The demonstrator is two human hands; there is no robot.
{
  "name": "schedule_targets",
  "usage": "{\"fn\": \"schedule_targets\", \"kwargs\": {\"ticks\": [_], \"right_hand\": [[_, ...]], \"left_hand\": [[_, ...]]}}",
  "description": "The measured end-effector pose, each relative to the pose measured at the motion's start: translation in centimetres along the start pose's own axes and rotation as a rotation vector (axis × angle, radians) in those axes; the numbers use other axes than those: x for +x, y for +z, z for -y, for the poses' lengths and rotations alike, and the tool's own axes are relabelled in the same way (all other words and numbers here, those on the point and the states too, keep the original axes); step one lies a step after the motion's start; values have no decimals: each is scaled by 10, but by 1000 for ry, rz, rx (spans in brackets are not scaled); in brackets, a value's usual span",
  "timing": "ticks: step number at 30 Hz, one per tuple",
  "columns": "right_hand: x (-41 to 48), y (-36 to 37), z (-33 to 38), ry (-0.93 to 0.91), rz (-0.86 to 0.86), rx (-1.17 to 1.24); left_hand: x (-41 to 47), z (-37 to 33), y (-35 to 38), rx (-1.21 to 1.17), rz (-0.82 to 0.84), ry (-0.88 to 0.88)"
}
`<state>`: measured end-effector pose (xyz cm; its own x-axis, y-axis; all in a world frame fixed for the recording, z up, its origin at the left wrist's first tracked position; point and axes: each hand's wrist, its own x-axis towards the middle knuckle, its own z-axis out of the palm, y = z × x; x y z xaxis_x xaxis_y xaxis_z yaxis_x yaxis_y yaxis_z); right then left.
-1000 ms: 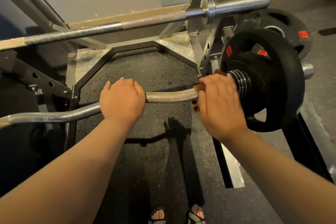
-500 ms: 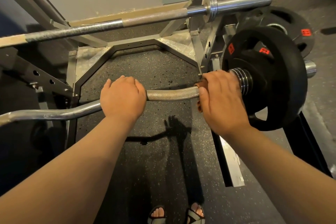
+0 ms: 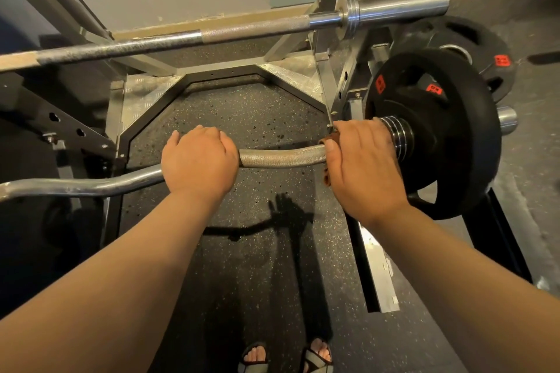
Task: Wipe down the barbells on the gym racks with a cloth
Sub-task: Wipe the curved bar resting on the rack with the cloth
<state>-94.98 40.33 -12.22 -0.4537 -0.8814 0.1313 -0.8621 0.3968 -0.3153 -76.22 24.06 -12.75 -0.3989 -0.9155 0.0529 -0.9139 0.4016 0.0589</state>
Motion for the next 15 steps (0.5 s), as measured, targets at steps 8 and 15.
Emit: {"fn": "schedule_targets", "kwargs": {"ticks": [8, 15], "right_hand": [[-10, 11, 37, 83, -95, 120], [-3, -5, 3, -82, 55, 68]], "left_hand": [[1, 0, -1, 4, -10, -5], [-1, -3, -4, -4, -3, -3]]}}
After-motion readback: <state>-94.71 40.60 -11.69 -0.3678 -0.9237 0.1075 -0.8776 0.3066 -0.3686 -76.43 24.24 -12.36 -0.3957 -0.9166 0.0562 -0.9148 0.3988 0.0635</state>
